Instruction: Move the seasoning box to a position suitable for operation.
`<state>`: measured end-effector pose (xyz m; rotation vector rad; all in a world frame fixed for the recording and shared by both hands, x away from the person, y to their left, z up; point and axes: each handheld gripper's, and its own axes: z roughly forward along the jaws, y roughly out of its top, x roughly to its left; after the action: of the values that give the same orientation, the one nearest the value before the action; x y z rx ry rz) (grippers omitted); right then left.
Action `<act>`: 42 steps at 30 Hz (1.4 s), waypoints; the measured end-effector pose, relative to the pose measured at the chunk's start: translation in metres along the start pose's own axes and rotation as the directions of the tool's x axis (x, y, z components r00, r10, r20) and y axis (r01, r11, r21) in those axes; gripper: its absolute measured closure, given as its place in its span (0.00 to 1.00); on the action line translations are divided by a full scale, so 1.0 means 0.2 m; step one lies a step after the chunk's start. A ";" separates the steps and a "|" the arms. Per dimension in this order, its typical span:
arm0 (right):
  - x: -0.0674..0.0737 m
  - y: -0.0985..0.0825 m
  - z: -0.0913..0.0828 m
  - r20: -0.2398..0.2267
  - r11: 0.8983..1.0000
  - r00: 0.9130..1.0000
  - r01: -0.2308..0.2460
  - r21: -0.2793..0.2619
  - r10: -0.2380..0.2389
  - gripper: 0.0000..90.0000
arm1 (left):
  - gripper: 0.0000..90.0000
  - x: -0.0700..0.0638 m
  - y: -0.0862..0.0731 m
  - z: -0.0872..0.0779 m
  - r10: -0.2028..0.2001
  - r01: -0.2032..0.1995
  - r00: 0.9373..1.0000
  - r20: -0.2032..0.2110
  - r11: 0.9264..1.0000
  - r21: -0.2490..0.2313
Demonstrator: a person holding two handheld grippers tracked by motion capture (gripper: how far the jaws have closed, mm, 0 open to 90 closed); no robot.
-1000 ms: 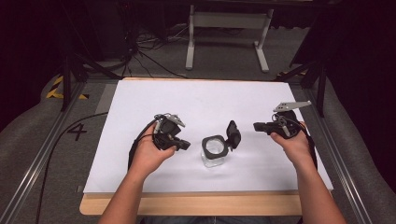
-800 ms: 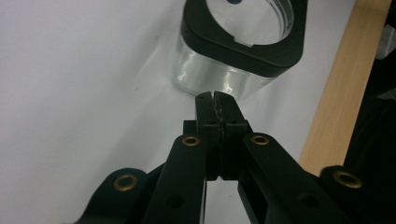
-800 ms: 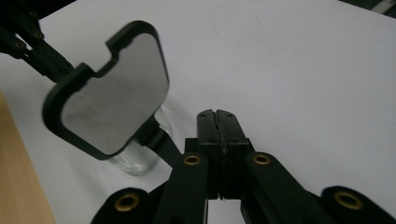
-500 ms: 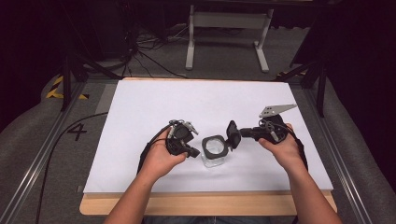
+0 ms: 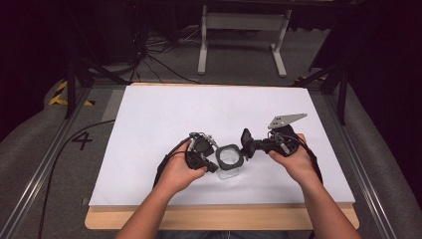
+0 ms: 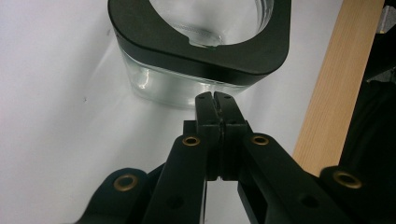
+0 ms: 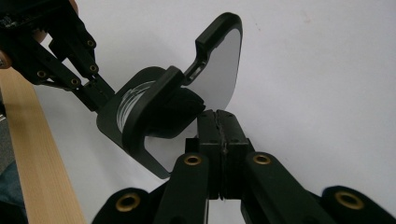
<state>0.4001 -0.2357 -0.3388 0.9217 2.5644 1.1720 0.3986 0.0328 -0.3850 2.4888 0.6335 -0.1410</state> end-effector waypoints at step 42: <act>0.16 0.01 0.10 -0.106 0.996 0.991 0.081 0.035 -0.077 1.00 | 1.00 0.04 -0.02 -0.06 -0.020 0.020 1.000 0.008 0.999 -0.031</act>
<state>0.3837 -0.2026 -0.3470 0.7779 2.6885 1.1825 0.4039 0.0455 -0.3786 2.4517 0.6529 -0.1472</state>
